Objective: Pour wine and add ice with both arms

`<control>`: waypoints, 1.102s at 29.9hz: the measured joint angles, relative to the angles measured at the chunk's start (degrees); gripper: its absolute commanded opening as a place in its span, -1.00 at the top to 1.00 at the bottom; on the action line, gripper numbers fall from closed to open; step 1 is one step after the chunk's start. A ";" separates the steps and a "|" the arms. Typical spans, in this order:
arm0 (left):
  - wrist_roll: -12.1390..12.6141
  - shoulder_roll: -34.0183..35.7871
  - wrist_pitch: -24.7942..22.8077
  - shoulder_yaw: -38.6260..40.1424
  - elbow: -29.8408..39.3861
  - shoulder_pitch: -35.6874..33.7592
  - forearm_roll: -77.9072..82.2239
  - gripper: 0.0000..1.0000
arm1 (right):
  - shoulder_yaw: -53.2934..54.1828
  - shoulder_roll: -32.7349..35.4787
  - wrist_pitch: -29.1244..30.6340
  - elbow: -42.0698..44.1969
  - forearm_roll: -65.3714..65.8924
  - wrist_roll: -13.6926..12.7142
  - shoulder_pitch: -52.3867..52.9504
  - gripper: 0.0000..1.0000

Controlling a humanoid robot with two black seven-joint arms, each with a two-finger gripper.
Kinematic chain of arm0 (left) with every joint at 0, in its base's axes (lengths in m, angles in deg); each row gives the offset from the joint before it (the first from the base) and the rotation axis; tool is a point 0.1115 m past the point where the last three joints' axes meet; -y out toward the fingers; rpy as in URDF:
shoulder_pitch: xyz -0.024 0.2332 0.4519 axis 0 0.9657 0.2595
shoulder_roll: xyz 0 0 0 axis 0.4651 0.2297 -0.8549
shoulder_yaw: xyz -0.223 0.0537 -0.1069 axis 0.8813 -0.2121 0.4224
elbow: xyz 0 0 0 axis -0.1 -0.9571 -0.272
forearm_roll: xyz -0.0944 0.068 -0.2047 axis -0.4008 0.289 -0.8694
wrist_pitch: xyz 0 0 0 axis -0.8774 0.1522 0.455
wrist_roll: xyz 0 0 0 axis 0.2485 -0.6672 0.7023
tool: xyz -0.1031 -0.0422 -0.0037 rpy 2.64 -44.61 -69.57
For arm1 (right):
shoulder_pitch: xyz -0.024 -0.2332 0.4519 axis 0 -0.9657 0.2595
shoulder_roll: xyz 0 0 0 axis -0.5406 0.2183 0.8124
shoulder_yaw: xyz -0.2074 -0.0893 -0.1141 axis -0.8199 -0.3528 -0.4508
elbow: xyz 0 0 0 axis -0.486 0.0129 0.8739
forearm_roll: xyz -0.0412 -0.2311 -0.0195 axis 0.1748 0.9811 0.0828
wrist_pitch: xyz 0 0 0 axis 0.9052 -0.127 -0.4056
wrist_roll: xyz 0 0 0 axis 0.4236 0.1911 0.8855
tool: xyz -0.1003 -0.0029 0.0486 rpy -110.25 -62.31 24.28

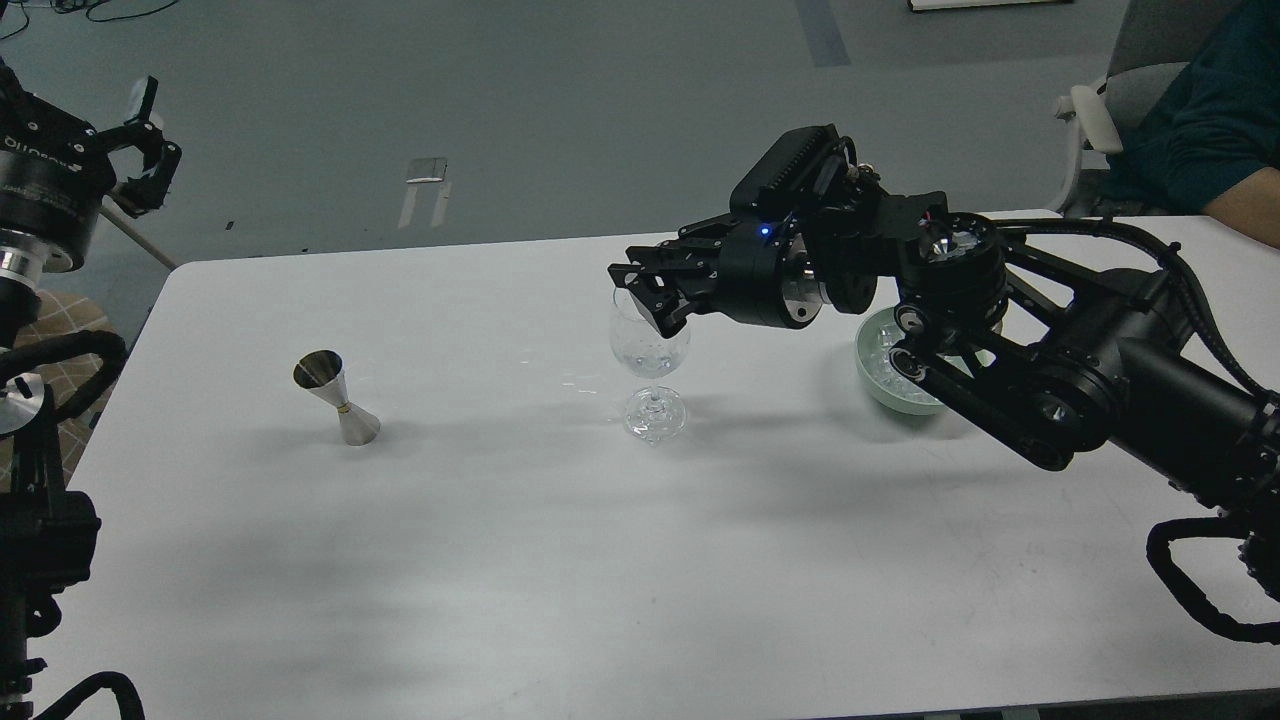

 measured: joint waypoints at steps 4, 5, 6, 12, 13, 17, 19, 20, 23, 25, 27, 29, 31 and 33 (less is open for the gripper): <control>0.00 0.00 0.00 0.03 -0.03 0.00 0.00 -0.95 | 0.06 0.00 -0.17 0.00 0.00 0.00 0.01 0.09; 0.00 0.01 0.00 0.03 -0.04 0.00 0.00 -0.95 | 0.08 0.00 -0.19 0.00 0.00 0.00 0.01 0.03; 0.00 0.01 0.00 0.04 -0.05 0.00 0.00 -0.95 | 0.13 0.00 -0.22 0.00 0.00 0.00 0.01 -0.15; 0.00 0.25 0.00 0.02 -0.24 -0.24 0.00 -0.95 | 3.43 -0.09 -0.67 0.04 0.00 0.00 1.49 -0.95; 0.00 0.34 0.00 -0.03 -0.41 -0.43 0.00 -0.95 | 4.91 -0.09 -0.69 0.13 0.00 -0.01 1.64 -0.98; 0.00 2.13 0.00 -0.30 -2.02 -2.04 0.21 -0.95 | 13.79 -0.09 -0.71 2.94 0.00 0.21 2.08 -1.00; 0.00 3.30 0.00 -0.44 -3.27 -2.46 0.33 -0.95 | 17.61 -0.07 -0.72 4.99 0.01 0.37 2.41 -1.00; 0.00 3.70 0.00 -0.96 -4.07 -3.00 0.38 -0.95 | 19.30 -0.16 -0.73 6.23 -0.25 0.47 2.62 -1.00; 0.01 4.73 -0.01 -4.80 -6.59 -5.71 0.48 -0.95 | 23.19 -0.46 -0.92 10.31 -6.35 0.61 3.28 -1.00; 0.03 5.81 -0.02 -7.57 -8.24 -7.22 0.61 -0.95 | 25.03 -0.50 -1.31 13.08 -12.40 0.64 3.42 -1.00; 0.03 6.91 -0.08 -9.93 -9.75 -8.37 0.96 -0.95 | 26.03 -0.57 -2.88 15.99 -19.40 0.68 3.44 -1.00; -0.10 7.51 -0.18 -13.18 -12.08 -10.41 1.50 -0.95 | 26.37 -1.05 -5.15 19.61 -27.46 0.72 3.44 -1.00; -0.50 7.55 -0.40 -16.00 -14.37 -12.14 1.69 -0.95 | 26.48 -2.13 -7.12 23.26 -35.45 0.76 3.50 -1.00; -1.24 7.54 -0.71 -18.41 -16.25 -13.37 1.74 -0.95 | 26.51 -3.21 -8.41 26.62 -42.94 0.88 3.77 -1.00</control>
